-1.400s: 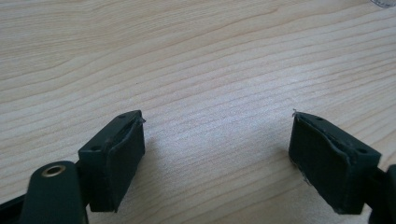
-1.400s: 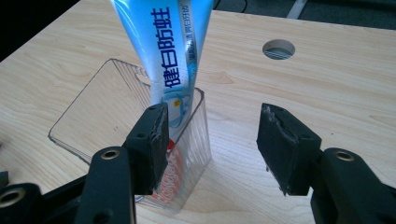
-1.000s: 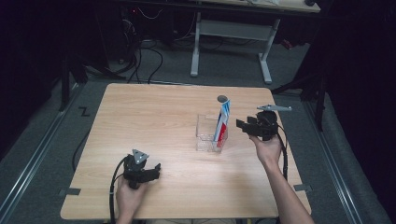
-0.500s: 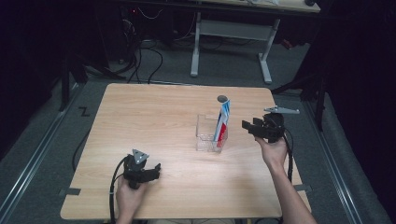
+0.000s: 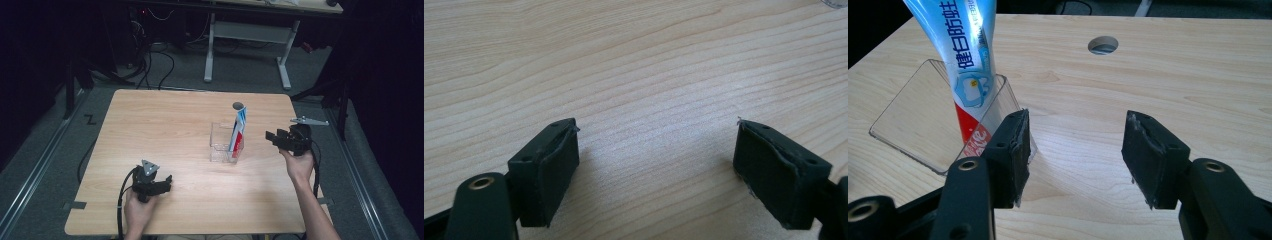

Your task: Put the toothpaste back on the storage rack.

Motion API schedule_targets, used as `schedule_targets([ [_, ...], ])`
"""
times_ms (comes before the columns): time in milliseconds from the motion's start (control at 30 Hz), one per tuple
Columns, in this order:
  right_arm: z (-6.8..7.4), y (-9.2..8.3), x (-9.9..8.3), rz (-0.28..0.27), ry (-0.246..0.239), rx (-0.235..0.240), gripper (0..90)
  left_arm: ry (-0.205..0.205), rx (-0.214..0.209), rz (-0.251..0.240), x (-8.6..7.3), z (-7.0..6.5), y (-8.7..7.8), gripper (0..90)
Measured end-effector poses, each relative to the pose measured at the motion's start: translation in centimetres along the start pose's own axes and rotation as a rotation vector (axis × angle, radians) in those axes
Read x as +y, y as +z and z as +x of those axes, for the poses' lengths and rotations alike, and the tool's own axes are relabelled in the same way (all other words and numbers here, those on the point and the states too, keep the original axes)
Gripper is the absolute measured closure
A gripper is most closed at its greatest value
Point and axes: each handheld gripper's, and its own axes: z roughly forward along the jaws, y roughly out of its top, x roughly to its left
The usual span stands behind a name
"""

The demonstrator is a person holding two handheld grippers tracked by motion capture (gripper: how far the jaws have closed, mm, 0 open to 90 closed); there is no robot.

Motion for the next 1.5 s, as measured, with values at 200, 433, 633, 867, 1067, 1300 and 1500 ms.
schedule_targets([
  [200, -0.3, -0.3, -0.3, -0.005, 0.007, 0.001, 45.4, 0.0, -0.001, 0.001, 0.0, 0.0, 0.0, 18.7],
  [433, -0.4, -0.7, -0.5, -0.011, 0.009, 0.005, 45.6, 0.0, -0.001, 0.002, 0.0, 0.0, 0.0, 18.7],
  [633, -0.6, -1.1, -0.9, -0.01, 0.006, 0.0, 45.7, 0.001, -0.001, 0.002, 0.0, 0.0, 0.0, 18.7],
  [867, -0.8, -1.7, -1.3, -0.017, -0.004, 0.004, 45.7, 0.0, -0.001, 0.001, 0.0, 0.0, 0.0, 18.7],
  [1067, -0.9, -2.1, -1.8, -0.018, 0.006, 0.007, 45.9, 0.0, 0.0, 0.0, 0.0, 0.0, 0.0, 18.6],
  [1300, -0.9, -2.4, -2.4, -0.022, 0.005, 0.011, 46.0, 0.0, 0.0, 0.0, 0.0, 0.0, 0.0, 18.7],
  [1500, -0.9, -2.4, -2.9, -0.021, 0.011, 0.015, 46.0, -0.002, 0.003, 0.001, 0.0, 0.0, 0.0, 18.7],
])
